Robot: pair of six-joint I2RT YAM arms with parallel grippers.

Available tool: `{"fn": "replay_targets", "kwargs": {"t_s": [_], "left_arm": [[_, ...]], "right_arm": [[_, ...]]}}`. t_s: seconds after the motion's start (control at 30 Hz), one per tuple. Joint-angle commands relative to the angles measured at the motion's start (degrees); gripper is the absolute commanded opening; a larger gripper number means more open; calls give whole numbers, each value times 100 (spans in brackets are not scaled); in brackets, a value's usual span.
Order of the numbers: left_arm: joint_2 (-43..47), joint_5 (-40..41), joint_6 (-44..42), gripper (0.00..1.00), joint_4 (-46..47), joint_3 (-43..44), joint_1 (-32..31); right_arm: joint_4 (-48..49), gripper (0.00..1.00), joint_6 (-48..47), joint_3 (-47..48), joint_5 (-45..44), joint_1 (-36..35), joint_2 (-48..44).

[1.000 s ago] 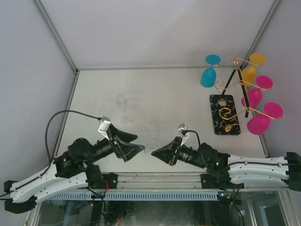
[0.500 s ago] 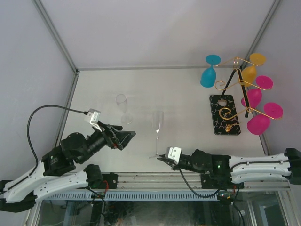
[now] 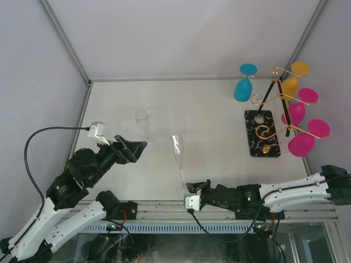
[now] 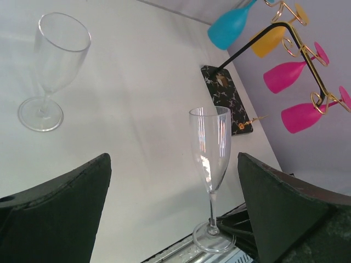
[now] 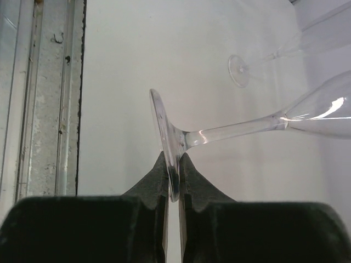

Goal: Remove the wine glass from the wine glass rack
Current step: Place the wine glass at the center of the board.

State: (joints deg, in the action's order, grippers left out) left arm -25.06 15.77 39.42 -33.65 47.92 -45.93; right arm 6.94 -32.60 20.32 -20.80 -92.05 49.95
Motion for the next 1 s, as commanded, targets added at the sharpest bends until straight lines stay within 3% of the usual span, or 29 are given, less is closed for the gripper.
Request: {"fn": "replay_targets", "kwargs": {"t_s": [0.0, 0.17, 0.33, 0.63, 0.97], "left_arm": [[-87, -826, 95, 100, 250, 264, 413], [-314, -1036, -9, 100, 133, 358, 729], [-596, -2077, -154, 98, 677, 349, 875], [-1332, -3904, -857, 97, 772, 727, 869], [-1362, -4360, -922, 92, 622, 342, 870]], "right_arm": [[399, 0, -638, 218, -428, -150, 163], [320, 0, -1052, 213, -578, -268, 497], [288, 0, -1310, 218, -599, -305, 767], [337, 0, -1709, 260, -605, -635, 1072], [834, 0, -2049, 262, -627, -863, 1220]]}}
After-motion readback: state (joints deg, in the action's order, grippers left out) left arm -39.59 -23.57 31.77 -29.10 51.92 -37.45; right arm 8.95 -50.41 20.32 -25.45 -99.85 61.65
